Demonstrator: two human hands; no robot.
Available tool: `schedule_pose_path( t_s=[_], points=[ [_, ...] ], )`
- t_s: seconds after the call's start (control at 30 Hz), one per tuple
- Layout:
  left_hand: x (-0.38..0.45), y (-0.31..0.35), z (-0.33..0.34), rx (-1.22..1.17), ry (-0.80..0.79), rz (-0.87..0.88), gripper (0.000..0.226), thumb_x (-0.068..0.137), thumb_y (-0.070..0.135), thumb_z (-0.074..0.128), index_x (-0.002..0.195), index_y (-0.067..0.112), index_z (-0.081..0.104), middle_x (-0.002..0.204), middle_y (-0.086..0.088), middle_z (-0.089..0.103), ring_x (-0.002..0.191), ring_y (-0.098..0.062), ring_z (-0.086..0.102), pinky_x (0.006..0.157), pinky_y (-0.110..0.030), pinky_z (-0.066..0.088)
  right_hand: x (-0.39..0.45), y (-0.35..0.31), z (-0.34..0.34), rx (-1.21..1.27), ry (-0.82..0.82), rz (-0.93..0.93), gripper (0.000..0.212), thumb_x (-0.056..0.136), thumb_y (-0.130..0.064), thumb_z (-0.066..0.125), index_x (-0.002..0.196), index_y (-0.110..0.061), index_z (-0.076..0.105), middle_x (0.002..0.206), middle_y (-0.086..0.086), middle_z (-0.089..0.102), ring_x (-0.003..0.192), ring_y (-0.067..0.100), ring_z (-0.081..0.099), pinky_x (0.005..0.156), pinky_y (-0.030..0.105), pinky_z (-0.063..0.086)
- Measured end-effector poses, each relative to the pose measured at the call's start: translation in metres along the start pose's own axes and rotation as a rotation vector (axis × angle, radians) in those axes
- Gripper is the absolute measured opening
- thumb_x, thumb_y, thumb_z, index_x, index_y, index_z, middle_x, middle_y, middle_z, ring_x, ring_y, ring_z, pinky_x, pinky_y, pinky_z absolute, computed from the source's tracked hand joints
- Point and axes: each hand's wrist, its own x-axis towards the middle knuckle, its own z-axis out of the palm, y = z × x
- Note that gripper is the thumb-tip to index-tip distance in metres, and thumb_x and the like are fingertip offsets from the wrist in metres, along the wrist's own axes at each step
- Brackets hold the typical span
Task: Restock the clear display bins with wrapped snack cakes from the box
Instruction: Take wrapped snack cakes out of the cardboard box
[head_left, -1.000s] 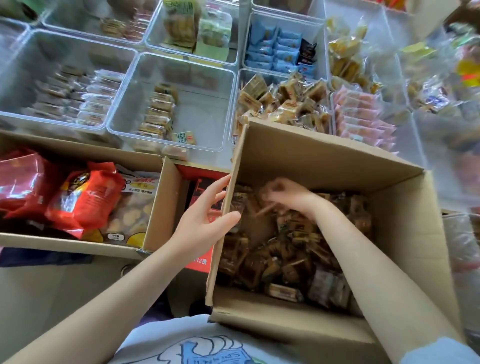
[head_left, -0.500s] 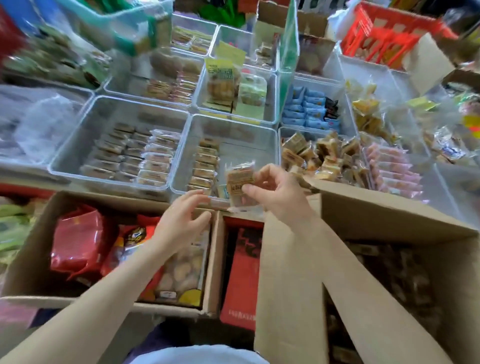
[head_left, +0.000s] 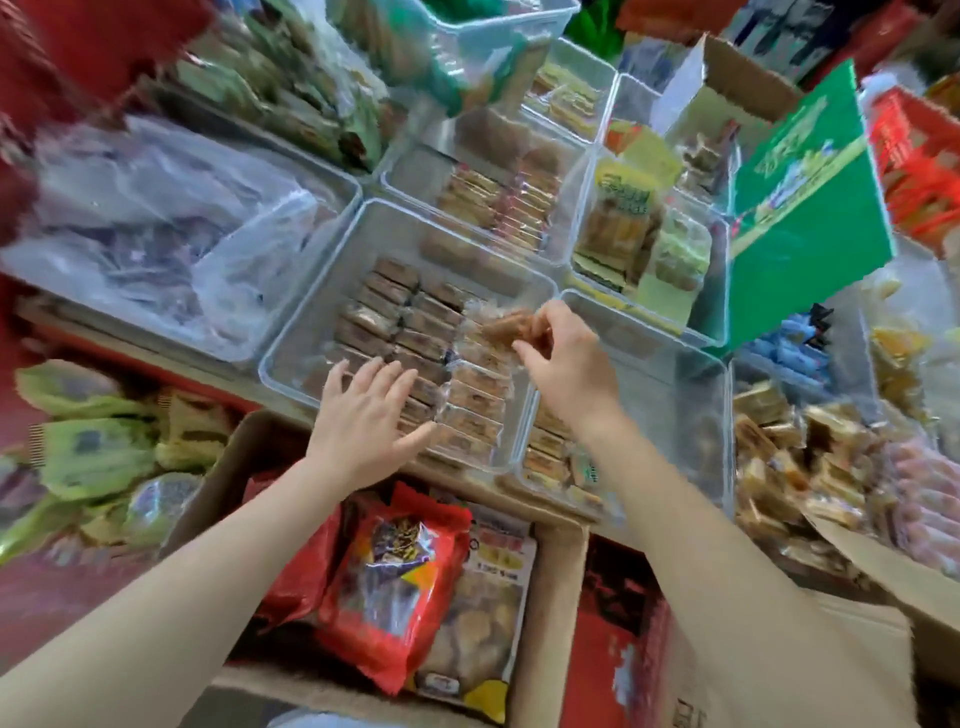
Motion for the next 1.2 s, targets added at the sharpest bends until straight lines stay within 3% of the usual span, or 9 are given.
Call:
schedule_pose_path(
  t_s=[0.2, 0.37, 0.53, 0.7, 0.8, 0.87, 0.97, 1.07, 1.2],
  points=[
    [0.003, 0.002, 0.008, -0.013, 0.059, -0.002, 0.081, 0.087, 0.072, 0.032, 0.14, 0.017, 0.06, 0.144, -0.01, 0.058, 0.14, -0.03, 0.044, 0.118, -0.055, 0.02, 0.09, 0.01, 0.045, -0.36, 0.012, -0.072, 0.018, 0.091, -0.009, 0.06, 0.107, -0.009, 0.051, 0.103, 0.012, 0.064, 0.094, 0.034, 0.06, 0.078, 0.041, 0.045],
    [0.004, 0.001, 0.008, -0.026, 0.081, 0.0, 0.075, 0.087, 0.067, 0.044, 0.137, 0.015, 0.062, 0.139, -0.011, 0.061, 0.138, -0.031, 0.046, 0.117, -0.055, 0.024, 0.107, 0.02, 0.076, -0.448, -0.326, 0.091, 0.039, 0.088, 0.007, 0.042, 0.119, -0.018, 0.044, 0.113, 0.011, 0.061, 0.102, 0.035, 0.057, 0.083, 0.043, 0.046],
    [0.007, 0.003, 0.01, -0.028, 0.092, -0.005, 0.071, 0.084, 0.065, 0.051, 0.133, 0.015, 0.065, 0.135, -0.011, 0.064, 0.134, -0.032, 0.05, 0.114, -0.052, 0.03, 0.11, 0.024, 0.081, -0.33, -0.517, 0.162, 0.05, 0.095, -0.024, 0.045, 0.144, -0.016, 0.037, 0.14, 0.012, 0.051, 0.125, 0.035, 0.049, 0.103, 0.046, 0.042],
    [0.007, 0.004, 0.006, -0.037, 0.085, -0.006, 0.072, 0.085, 0.066, 0.046, 0.132, 0.015, 0.065, 0.132, -0.01, 0.065, 0.132, -0.032, 0.051, 0.111, -0.053, 0.035, 0.075, 0.017, 0.087, -0.423, -0.451, 0.098, 0.059, 0.102, -0.031, 0.039, 0.156, -0.014, 0.024, 0.163, 0.013, 0.021, 0.151, 0.03, 0.016, 0.122, 0.05, 0.018],
    [0.005, 0.006, 0.002, -0.025, 0.042, -0.015, 0.077, 0.086, 0.069, 0.037, 0.137, 0.017, 0.061, 0.136, -0.007, 0.063, 0.135, -0.03, 0.049, 0.11, -0.051, 0.035, 0.034, 0.006, 0.059, -0.273, -0.424, 0.032, 0.048, 0.1, -0.03, 0.046, 0.146, -0.015, 0.045, 0.149, 0.006, 0.042, 0.138, 0.024, 0.038, 0.115, 0.044, 0.033],
    [0.003, 0.005, -0.003, 0.011, -0.006, -0.019, 0.08, 0.087, 0.072, 0.029, 0.141, 0.019, 0.057, 0.138, -0.004, 0.062, 0.134, -0.026, 0.049, 0.109, -0.047, 0.034, -0.004, 0.004, 0.024, -0.135, -0.405, -0.019, 0.032, 0.101, -0.028, 0.048, 0.129, -0.017, 0.059, 0.126, -0.001, 0.058, 0.118, 0.017, 0.054, 0.098, 0.034, 0.045],
    [0.002, 0.018, -0.017, 0.017, -0.118, -0.067, 0.065, 0.096, 0.061, 0.035, 0.142, 0.018, 0.05, 0.137, -0.004, 0.06, 0.131, -0.026, 0.049, 0.109, -0.047, 0.031, -0.072, 0.019, -0.04, -0.048, -0.267, -0.036, 0.019, 0.1, -0.023, 0.052, 0.101, -0.019, 0.07, 0.093, -0.006, 0.068, 0.087, 0.013, 0.061, 0.075, 0.033, 0.05],
    [-0.007, 0.075, -0.036, -0.04, -0.082, -0.02, 0.045, 0.098, 0.037, 0.047, 0.136, 0.013, 0.052, 0.127, -0.009, 0.062, 0.119, -0.031, 0.056, 0.099, -0.045, 0.039, -0.143, 0.055, -0.11, -0.08, 0.022, 0.004, 0.014, 0.097, -0.018, 0.057, 0.093, -0.017, 0.07, 0.08, -0.007, 0.065, 0.072, 0.012, 0.058, 0.066, 0.032, 0.045],
    [-0.048, 0.199, -0.048, -0.241, -0.092, 0.255, 0.045, 0.099, 0.035, 0.053, 0.139, 0.013, 0.053, 0.13, -0.01, 0.06, 0.121, -0.032, 0.056, 0.099, -0.044, 0.039, -0.239, 0.112, -0.187, -0.185, 0.263, 0.182, 0.015, 0.098, -0.017, 0.058, 0.095, -0.013, 0.072, 0.077, 0.003, 0.068, 0.068, 0.024, 0.061, 0.061, 0.036, 0.048]
  ],
)
